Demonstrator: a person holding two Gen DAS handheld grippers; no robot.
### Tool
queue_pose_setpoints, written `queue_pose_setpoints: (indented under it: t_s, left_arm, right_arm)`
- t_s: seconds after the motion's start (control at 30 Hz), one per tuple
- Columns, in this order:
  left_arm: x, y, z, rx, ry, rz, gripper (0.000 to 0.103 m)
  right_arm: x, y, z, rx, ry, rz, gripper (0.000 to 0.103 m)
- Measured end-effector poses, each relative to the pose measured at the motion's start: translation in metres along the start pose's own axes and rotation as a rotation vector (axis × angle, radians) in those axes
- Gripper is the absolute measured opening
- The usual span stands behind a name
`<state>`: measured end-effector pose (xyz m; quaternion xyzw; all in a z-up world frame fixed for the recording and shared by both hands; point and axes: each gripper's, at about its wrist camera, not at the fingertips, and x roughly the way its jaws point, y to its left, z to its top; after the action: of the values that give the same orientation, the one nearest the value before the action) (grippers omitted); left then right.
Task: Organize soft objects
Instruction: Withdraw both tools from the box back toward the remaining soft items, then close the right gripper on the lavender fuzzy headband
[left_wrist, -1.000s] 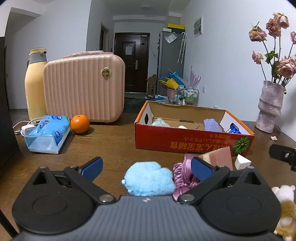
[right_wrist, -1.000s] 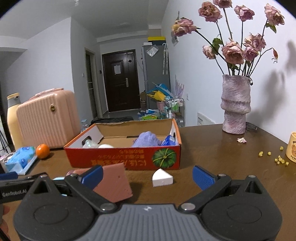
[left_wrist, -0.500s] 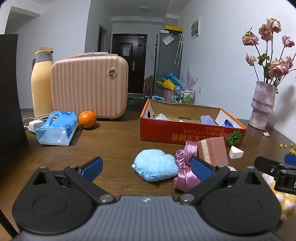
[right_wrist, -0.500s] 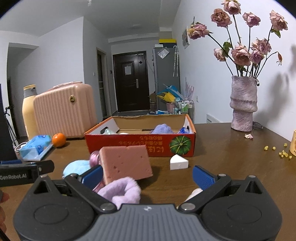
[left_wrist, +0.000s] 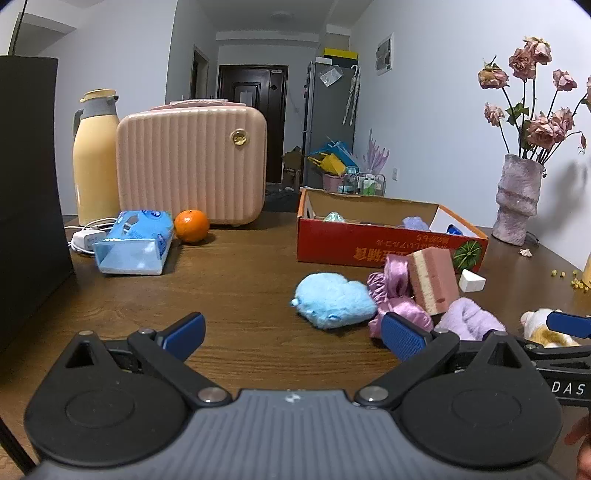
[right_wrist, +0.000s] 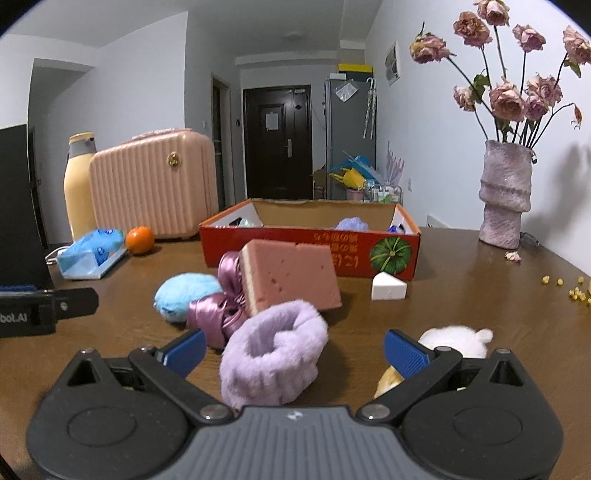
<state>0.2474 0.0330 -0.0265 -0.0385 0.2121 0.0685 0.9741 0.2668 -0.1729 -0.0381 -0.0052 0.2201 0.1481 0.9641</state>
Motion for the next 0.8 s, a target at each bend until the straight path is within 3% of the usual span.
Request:
queue_pose_setpoints:
  t_s: [0.5, 0.8]
  left_arm:
    - [0.002, 0.012, 0.001, -0.048, 0.027, -0.01, 0.103]
    - [0.005, 0.008, -0.002, -0.036, 0.048, -0.024, 0.103]
  right_arm:
    - [0.031, 0.01, -0.003, -0.018, 0.096, 0.008, 0.103]
    - [0.058, 0.013, 0.001, -0.034, 0.127, -0.036, 0.101]
